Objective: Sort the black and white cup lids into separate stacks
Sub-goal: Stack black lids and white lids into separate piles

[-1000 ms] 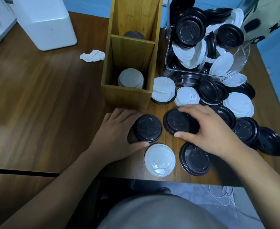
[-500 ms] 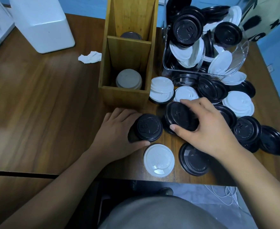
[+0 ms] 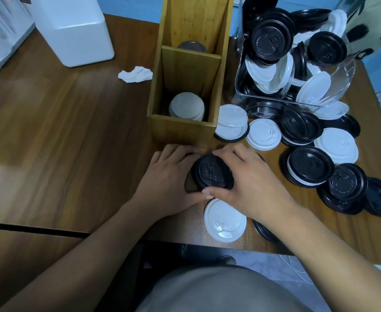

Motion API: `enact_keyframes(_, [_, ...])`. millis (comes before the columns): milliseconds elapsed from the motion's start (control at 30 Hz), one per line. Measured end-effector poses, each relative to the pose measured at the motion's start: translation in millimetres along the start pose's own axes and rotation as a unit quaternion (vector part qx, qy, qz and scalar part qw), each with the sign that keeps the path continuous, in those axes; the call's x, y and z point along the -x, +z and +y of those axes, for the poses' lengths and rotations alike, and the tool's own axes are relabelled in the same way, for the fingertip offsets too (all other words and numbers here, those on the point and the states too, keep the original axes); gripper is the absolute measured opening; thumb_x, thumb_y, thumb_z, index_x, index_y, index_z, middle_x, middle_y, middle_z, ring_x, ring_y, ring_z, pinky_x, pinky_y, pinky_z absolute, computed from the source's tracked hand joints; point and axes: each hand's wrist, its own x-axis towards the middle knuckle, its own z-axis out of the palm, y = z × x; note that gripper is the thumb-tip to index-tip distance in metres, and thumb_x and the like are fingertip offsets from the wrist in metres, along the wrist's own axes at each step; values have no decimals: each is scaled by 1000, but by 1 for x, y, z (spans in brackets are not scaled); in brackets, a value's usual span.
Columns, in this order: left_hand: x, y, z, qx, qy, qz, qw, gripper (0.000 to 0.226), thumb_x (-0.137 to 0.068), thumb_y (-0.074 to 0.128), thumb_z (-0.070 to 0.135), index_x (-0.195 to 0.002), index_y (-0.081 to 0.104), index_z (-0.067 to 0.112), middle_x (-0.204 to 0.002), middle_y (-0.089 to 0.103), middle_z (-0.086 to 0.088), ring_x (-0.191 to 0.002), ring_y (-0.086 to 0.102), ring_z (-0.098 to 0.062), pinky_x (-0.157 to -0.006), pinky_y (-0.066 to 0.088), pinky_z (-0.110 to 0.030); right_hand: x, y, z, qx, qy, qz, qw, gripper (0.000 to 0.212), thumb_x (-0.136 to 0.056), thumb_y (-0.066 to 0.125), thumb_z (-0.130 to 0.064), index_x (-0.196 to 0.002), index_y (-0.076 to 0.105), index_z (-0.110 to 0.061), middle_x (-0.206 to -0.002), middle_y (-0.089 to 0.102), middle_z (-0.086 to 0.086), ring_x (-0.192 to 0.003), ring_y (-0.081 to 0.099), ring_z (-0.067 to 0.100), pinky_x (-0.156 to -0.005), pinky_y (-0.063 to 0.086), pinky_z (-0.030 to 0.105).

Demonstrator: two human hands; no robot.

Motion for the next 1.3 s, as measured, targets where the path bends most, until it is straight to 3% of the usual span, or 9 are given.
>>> enact_keyframes(233, [1,-2,1,2,3,-5,1000,85,-70,67,79,-135,58,24,-137,55,10,-126,49,-18,-98,41,-38,0,4,-2,93,3,44,995,80,-81,40,-83,-134,60,-25,-121,66,-8,-108,55,20,-89,42,40])
enact_keyframes(367, [1,-5,2,-6,4,-20,1000,96,-71,64,82,-145,53,22,-142,54,9,-129,48,-18,-99,40,-38,-5,6,-3,103,19,57,993,80,-77,41,-87,-127,63,-28,-114,68,-10,-113,54,18,-82,27,34])
enact_keyframes(500, [3,-4,4,-17,13,-3,1000,89,-80,60,80,-144,54,18,-140,59,5,-129,51,-21,-101,42,-41,-2,5,3,82,3,42,996,77,-84,37,-85,-136,56,-31,-124,65,-15,-124,48,13,-92,26,35])
enact_keyframes(633, [3,-3,5,-27,31,-1,999,90,-82,64,76,-146,52,13,-141,59,-2,-131,52,-24,-108,41,-43,18,-3,28,-21,4,117,993,50,-98,56,-54,-140,55,-26,-137,59,-9,-128,49,15,-107,35,35])
enact_keyframes(733, [2,-2,6,-1,41,-9,999,95,-81,67,73,-150,46,10,-146,56,-5,-135,50,-24,-118,35,-39,26,-13,51,-54,20,110,992,53,-90,73,-32,-139,57,-21,-137,59,-4,-128,49,18,-111,39,35])
enact_keyframes(867, [-8,-2,5,24,51,-57,997,98,-81,67,71,-154,41,11,-151,52,-6,-139,47,-23,-120,32,-35,21,-15,66,-27,5,33,999,64,-83,81,-34,-141,56,-23,-140,56,-6,-132,44,16,-113,28,25])
enact_keyframes(1000, [-12,-3,4,46,39,-68,996,97,-77,73,69,-152,44,14,-148,54,-2,-138,45,-18,-116,28,-26,16,-11,68,-34,10,36,999,61,-81,82,-38,-135,59,-22,-139,57,-4,-131,46,18,-112,27,23])
enact_keyframes(1167, [-13,-3,3,56,25,-73,995,100,-73,76,70,-153,43,19,-147,54,2,-138,42,-13,-116,25,-22,25,-21,63,-80,58,78,992,63,-73,87,-41,-126,58,-26,-117,53,-21,-111,47,4,-95,35,16])
enact_keyframes(1300, [-14,-3,2,66,18,-80,994,106,-69,79,70,-154,40,21,-149,53,7,-140,42,-12,-116,24,-23,31,-35,47,-180,54,74,979,74,-70,92,-28,-130,49,-41,-128,58,-17,-116,54,-3,-103,38,10])
